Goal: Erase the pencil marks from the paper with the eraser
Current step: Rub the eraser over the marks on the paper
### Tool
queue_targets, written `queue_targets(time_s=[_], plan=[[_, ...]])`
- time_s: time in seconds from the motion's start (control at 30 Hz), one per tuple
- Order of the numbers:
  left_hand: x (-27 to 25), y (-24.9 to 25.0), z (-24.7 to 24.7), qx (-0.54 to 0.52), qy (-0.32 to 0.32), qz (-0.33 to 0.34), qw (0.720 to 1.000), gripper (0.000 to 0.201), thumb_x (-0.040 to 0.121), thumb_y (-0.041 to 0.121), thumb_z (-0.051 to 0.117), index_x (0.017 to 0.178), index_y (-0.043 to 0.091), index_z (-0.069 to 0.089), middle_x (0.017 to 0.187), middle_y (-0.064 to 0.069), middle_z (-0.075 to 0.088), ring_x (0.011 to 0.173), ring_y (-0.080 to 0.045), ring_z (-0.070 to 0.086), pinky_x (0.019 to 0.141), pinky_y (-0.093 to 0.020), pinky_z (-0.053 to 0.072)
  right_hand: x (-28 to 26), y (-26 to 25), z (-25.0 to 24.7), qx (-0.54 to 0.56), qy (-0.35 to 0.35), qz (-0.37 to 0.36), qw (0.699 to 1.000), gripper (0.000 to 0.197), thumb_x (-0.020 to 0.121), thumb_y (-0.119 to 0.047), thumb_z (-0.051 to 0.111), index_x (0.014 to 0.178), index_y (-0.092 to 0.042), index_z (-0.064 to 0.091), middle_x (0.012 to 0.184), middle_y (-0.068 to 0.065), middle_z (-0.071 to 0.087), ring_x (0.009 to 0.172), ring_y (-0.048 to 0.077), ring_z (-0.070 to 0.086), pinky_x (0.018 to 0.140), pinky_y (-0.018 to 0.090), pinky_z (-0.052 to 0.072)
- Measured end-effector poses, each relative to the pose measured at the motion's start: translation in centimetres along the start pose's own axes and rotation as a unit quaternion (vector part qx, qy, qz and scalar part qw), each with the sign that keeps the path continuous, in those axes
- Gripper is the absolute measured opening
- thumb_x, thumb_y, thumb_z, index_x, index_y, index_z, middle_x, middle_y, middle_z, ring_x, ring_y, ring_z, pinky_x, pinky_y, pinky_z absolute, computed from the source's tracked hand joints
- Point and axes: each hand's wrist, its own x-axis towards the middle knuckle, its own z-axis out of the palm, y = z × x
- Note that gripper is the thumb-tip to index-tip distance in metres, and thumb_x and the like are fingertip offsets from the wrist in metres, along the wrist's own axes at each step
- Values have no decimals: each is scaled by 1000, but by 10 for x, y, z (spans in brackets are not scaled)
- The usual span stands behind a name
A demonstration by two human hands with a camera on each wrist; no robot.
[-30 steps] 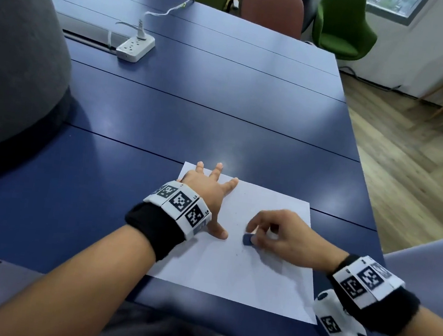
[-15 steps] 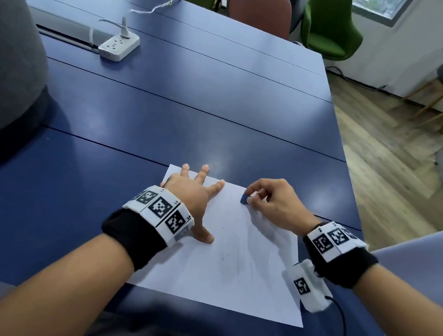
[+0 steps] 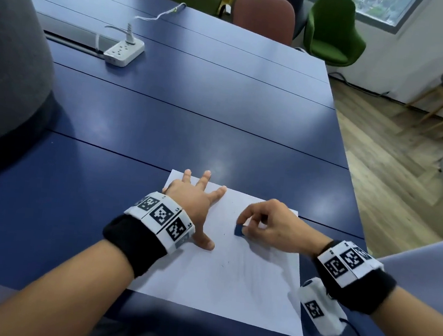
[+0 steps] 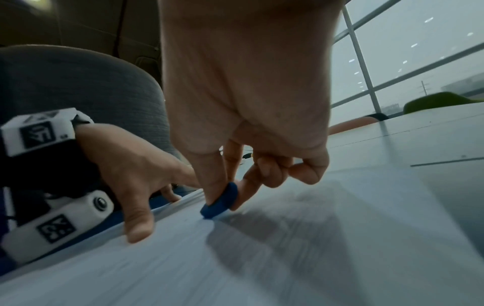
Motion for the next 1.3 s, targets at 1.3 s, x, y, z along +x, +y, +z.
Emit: queue_targets(time_s=[1.3], plan=[[-8,4,-11,-15,-22,-4,1000,126,64,75,71,153,40,-12,162,-3,-17,148,-42,-5,115,-54,25,-8,18,3,49,72,19,996,9,85,-15,64,88,-21,71,61,-7,60,50,2,48,61,20,44]])
